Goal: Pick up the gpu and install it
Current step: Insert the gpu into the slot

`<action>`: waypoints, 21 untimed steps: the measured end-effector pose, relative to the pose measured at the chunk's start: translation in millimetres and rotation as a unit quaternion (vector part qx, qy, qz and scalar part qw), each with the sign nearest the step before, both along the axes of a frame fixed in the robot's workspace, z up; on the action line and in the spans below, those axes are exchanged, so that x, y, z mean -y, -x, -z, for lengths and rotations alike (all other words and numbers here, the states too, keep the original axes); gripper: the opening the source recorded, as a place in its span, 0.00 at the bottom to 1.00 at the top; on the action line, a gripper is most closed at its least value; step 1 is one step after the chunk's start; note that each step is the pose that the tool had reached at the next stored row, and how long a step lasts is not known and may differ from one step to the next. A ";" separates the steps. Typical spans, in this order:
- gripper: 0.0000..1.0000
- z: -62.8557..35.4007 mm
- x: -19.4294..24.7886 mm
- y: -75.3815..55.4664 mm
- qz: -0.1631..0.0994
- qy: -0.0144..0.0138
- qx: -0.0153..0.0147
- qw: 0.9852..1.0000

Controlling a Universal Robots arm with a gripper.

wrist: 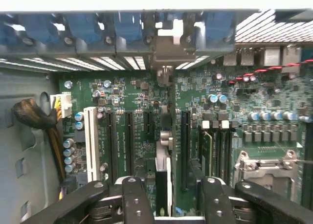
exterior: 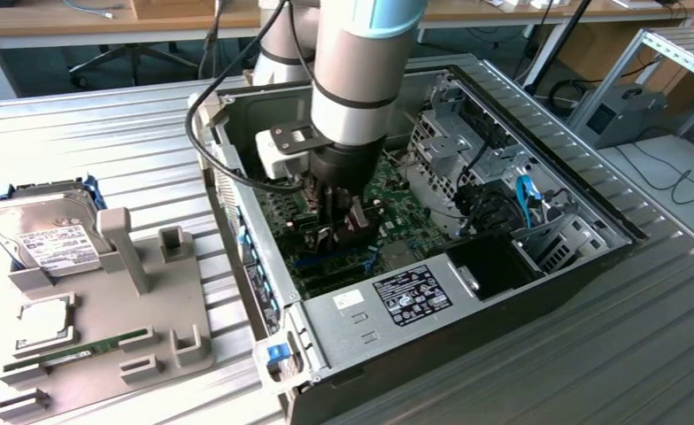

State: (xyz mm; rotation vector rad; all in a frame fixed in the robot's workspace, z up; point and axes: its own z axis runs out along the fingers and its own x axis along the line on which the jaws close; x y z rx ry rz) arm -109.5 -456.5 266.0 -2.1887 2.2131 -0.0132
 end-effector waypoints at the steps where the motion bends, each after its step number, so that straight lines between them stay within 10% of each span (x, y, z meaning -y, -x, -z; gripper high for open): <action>1: 0.45 -6.9 -0.6 0.0 0.000 0.000 0.000 1.000; 7: 0.45 -26.1 -2.8 -1.5 -0.001 0.001 0.000 1.000; 16: 0.11 -25.3 -2.8 -39.7 -0.004 0.000 -0.021 1.000; 21: 0.11 -25.3 -2.8 -42.6 -0.005 0.000 -0.023 1.000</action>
